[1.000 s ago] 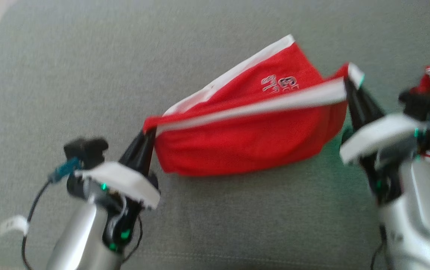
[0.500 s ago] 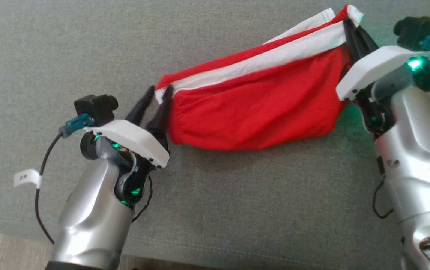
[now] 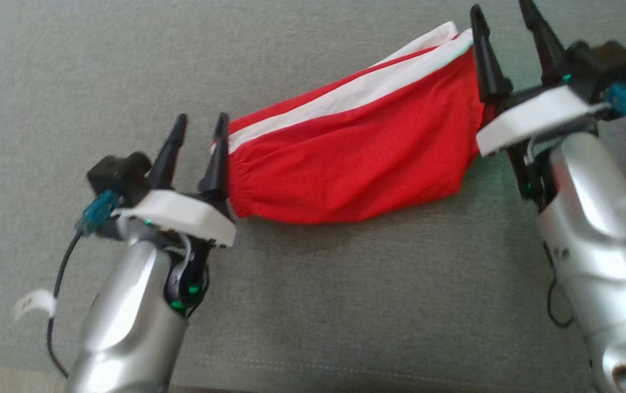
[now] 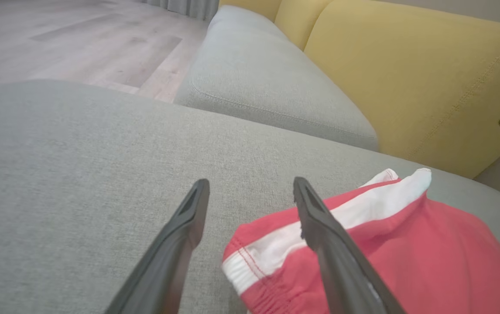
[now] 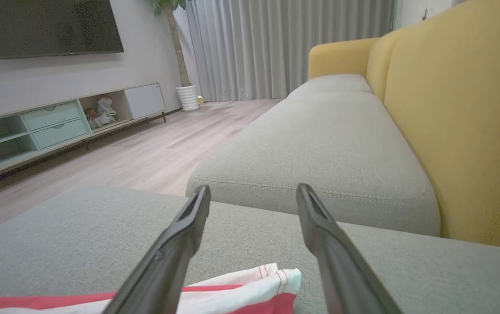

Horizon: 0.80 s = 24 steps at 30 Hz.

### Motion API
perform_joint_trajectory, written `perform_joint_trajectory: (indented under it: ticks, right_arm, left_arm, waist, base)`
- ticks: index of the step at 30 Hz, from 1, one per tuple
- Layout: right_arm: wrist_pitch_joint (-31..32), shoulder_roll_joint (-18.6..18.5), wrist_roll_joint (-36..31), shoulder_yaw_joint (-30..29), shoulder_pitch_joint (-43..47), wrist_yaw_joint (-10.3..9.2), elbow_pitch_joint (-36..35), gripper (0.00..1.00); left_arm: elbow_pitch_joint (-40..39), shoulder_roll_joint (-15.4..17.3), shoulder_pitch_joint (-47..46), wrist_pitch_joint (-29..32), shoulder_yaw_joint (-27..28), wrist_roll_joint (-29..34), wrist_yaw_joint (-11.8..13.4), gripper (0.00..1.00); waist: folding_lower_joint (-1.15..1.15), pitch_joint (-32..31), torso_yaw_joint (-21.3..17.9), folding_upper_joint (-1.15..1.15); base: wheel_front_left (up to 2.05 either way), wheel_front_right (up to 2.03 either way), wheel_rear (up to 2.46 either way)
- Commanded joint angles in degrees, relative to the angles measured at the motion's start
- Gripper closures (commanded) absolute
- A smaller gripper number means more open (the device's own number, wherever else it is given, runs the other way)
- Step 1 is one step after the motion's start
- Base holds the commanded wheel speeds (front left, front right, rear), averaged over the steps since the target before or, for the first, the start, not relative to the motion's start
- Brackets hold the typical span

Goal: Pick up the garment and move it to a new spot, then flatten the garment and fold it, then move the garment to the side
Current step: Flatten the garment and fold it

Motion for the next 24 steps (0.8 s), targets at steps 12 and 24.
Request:
perform_joint_trajectory:
  ticks: [12,24]
  right_arm:
    - [3.5,0.7,-6.8,-6.8,22.2,0.37,-23.2,0.00]
    - [11.0,2.9,-8.2,-9.6,35.3,0.37,-37.0,0.00]
  left_arm:
    - [-17.9,4.2,12.6,-0.7,7.8,12.1,3.1,0.00]
    - [-20.1,4.4,17.9,-0.7,8.9,14.4,3.8,0.00]
  waist:
    - [0.00,-4.9,-4.8,0.00]
    - [0.00,-6.8,-5.7,0.00]
  base:
    - [0.00,0.00,0.00]
    - [0.00,0.00,0.00]
